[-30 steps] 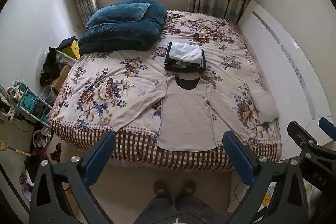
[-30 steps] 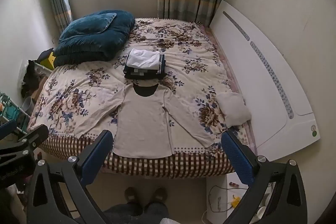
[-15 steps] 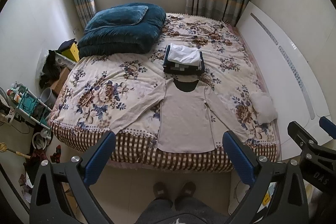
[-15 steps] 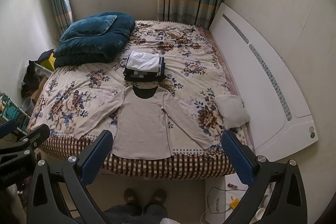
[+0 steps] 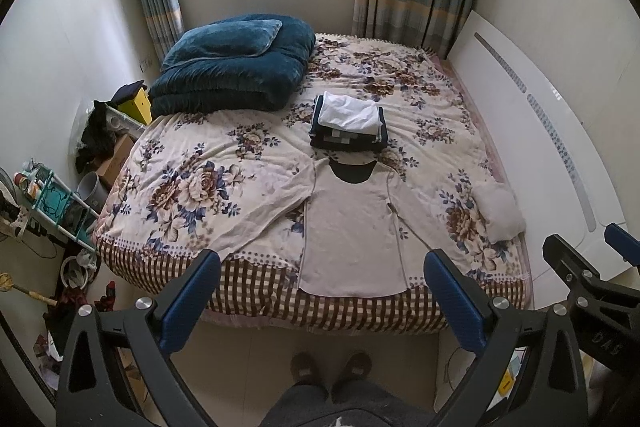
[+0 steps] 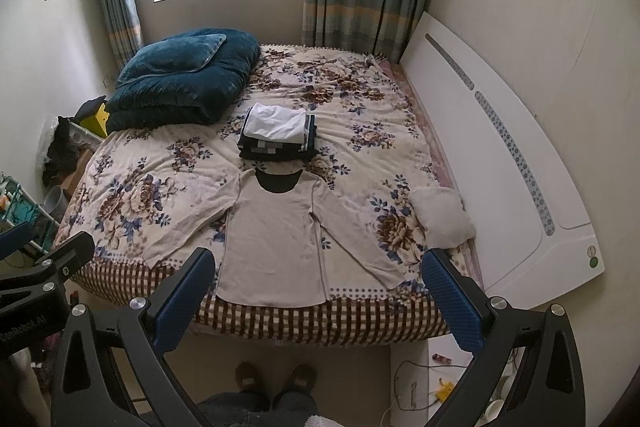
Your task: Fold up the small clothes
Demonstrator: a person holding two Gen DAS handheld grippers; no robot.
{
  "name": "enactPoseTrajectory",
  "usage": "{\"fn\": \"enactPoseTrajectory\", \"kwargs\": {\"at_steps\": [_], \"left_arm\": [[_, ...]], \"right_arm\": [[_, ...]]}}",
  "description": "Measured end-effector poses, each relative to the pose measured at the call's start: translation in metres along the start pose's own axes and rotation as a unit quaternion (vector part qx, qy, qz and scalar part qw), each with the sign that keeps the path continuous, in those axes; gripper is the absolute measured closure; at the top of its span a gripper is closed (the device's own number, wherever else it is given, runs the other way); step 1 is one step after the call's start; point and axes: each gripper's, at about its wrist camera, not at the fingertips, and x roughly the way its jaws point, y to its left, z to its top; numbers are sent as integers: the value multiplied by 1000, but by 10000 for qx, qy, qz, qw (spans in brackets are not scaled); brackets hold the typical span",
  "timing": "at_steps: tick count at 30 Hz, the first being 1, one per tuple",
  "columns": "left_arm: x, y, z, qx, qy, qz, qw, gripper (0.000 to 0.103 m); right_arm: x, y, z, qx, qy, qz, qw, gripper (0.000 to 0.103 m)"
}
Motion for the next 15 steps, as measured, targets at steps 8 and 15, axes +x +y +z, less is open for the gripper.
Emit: {"fn": "enactPoseTrajectory", "kwargs": {"at_steps": [8,15], "left_arm": [[-1,-1,-3,-4,-14,-4,10000,0],[-1,0,-6,1,-28,-7,10000,0]], "right_arm": [[-5,0,6,-7,-25,2,10000,0],[-9,2,7,-15,-41,5,10000,0]]}}
